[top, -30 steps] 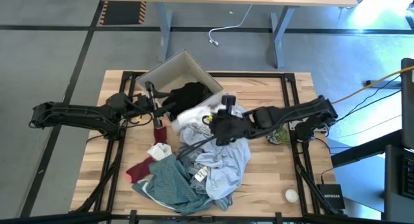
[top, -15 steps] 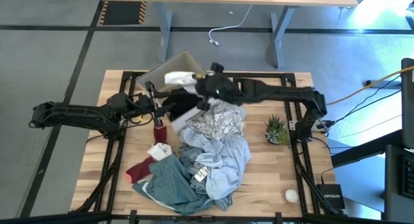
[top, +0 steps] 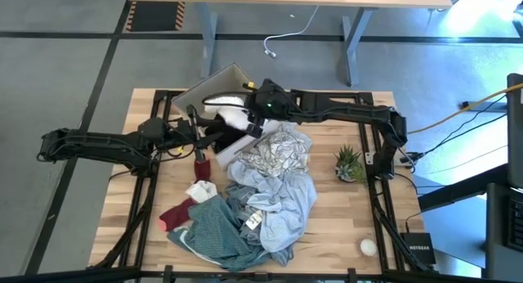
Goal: Sort clothes
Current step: Put the white underwear into the laundry organizer, then put the white shirt into the laundry organizer
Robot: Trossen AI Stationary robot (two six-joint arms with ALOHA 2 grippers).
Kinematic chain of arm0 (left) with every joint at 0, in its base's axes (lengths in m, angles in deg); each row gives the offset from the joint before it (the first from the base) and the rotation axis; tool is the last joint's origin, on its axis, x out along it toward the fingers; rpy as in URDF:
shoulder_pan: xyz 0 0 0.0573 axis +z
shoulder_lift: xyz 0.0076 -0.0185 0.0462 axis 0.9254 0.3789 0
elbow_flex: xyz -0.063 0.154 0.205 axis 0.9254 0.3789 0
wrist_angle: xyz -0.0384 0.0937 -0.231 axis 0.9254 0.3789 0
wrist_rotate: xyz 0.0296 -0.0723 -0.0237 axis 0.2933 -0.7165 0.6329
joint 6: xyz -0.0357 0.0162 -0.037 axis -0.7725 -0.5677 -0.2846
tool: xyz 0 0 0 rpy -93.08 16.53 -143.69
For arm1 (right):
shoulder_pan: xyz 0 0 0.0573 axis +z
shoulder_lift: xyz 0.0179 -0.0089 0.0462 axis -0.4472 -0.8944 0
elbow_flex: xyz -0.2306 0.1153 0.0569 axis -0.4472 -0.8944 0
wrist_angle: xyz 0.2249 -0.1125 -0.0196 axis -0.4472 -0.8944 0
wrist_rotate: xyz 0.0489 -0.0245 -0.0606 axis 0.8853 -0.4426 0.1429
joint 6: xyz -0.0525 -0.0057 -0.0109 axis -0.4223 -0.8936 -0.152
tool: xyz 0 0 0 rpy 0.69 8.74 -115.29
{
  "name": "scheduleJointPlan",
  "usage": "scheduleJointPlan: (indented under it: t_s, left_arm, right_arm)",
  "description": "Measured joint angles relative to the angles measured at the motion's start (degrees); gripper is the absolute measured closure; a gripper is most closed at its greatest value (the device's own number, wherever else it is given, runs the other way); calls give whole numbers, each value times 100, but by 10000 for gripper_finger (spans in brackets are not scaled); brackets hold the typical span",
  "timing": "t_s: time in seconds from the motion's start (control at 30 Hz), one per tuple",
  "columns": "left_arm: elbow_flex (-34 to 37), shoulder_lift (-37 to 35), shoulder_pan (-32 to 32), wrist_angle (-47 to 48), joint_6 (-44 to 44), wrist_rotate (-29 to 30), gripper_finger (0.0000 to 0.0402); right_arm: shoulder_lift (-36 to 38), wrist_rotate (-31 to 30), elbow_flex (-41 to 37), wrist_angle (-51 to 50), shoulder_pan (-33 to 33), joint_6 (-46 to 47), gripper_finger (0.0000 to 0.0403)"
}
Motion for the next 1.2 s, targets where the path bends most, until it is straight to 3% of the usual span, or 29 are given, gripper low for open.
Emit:
scheduleJointPlan:
  t_s: [0.23,0.47,0.6,0.87,1.0,1.2]
  left_arm:
    - [0,0,0,-38,19,-1,231]
    - [0,0,0,-22,81,-1,231]
    - [0,0,-2,-20,54,-1,231]
    - [0,0,-2,-16,2,-1,231]
    - [0,0,-2,-18,31,-1,231]
    - [0,0,0,-57,39,-1,231]
  right_arm:
    - [212,-42,43,-258,-3,-4,172]
    - [365,46,934,-2799,451,297,157]
    - [344,69,852,-3828,997,645,157]
    - [340,93,-723,-3557,1735,617,157]
    - [333,52,-1739,-3294,1714,598,157]
    - [333,-601,-2841,-2353,1595,286,157]
